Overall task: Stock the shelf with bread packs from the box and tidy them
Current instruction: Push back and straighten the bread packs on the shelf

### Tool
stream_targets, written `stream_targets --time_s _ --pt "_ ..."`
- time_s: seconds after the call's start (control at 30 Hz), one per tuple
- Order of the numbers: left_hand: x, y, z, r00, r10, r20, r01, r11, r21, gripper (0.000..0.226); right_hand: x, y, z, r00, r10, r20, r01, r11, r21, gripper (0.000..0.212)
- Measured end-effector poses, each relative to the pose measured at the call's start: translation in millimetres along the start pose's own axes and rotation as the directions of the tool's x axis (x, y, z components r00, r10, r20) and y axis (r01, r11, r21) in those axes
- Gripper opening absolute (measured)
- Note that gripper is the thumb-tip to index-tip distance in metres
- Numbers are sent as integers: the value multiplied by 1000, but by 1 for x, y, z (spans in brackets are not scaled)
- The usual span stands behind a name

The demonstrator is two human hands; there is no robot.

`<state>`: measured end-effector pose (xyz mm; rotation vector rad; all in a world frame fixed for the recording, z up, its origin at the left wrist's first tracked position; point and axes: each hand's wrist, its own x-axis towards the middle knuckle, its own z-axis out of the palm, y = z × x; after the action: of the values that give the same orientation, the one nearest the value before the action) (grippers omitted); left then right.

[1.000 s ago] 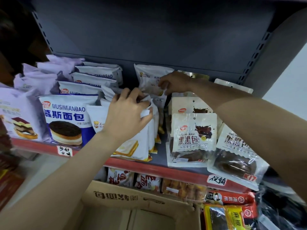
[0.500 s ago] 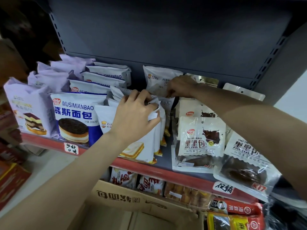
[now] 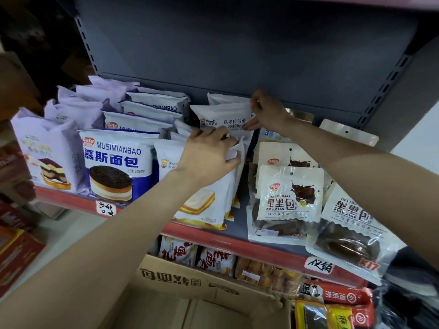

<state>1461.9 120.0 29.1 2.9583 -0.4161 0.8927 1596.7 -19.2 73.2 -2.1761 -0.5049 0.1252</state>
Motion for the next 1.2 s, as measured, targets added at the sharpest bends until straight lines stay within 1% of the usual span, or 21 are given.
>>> stream_targets --time_s 0.07,0.1,0.13,0.2,0.27,0.3,0.33,0.4,0.47,0.57,0.67,0.77,0.83,0.87,0.9,0.97,1.0,1.07,1.13,1.2 --pt "5 -1 1 991 1 131 2 1000 -19 61 1 2 4 997 78 -29 -78 997 -5 12" --pt "4 -2 0 988 -11 153 15 1000 -23 73 1 3 4 995 99 -34 -99 995 -25 11" --pt "1 -3 -4 991 -18 131 23 999 -34 81 1 3 3 993 109 -37 -110 993 -30 10" --pt "-14 -6 -15 999 -13 31 15 997 -82 83 -3 -1 0 992 120 -51 -121 993 -17 14" --pt "-39 -15 -26 998 8 -57 -15 992 -127 79 -12 -10 -2 990 131 -59 -131 991 -2 31" --pt "-54 -21 -29 997 24 -69 -34 989 -143 79 -18 -14 -2 991 123 -60 -123 992 6 37" --pt "-70 -27 -31 999 38 -38 -43 988 -146 81 -26 -19 -1 992 99 -73 -100 995 -9 39" --pt "-94 -41 -26 993 57 105 -46 994 -101 91 -43 -30 4 991 43 -126 -47 998 -30 40" --pt "-104 -49 -14 974 59 218 -43 996 -80 102 -62 -43 16 983 52 -178 -38 996 80 39" --pt "-100 -51 -3 960 50 274 4 981 -194 104 -97 -61 45 955 107 -276 -32 965 262 40" --pt "-94 -41 -1 956 -3 295 115 924 -364 104 -131 -60 81 926 116 -359 -1 952 305 50" --pt "-95 -34 -2 955 -95 282 221 861 -457 114 -147 -42 113 911 136 -390 -25 961 275 65" --pt "-97 -35 -1 908 -183 376 375 756 -536 126 -147 -27 128 915 126 -382 6 945 328 79" --pt "-99 -37 1 881 -194 431 435 690 -579 132 -146 -21 133 926 122 -357 21 928 371 87" --pt "-101 -39 5 869 -180 461 462 628 -626 135 -145 -16 138 938 119 -326 29 910 413 94" --pt "-100 -43 14 882 -152 447 452 544 -707 139 -140 -10 142 951 107 -291 43 885 464 104" --pt "-97 -45 17 891 -158 425 438 541 -718 138 -137 -10 142 951 106 -290 46 880 473 105" --pt "-86 -47 20 909 -199 365 408 598 -690 136 -128 -10 139 944 68 -324 90 890 448 104" --pt "-75 -47 22 931 -225 287 362 659 -659 131 -120 -8 136 932 -22 -362 164 916 367 105" --pt "-69 -48 26 944 -236 232 331 687 -647 128 -114 -4 135 934 -91 -345 197 937 287 105"
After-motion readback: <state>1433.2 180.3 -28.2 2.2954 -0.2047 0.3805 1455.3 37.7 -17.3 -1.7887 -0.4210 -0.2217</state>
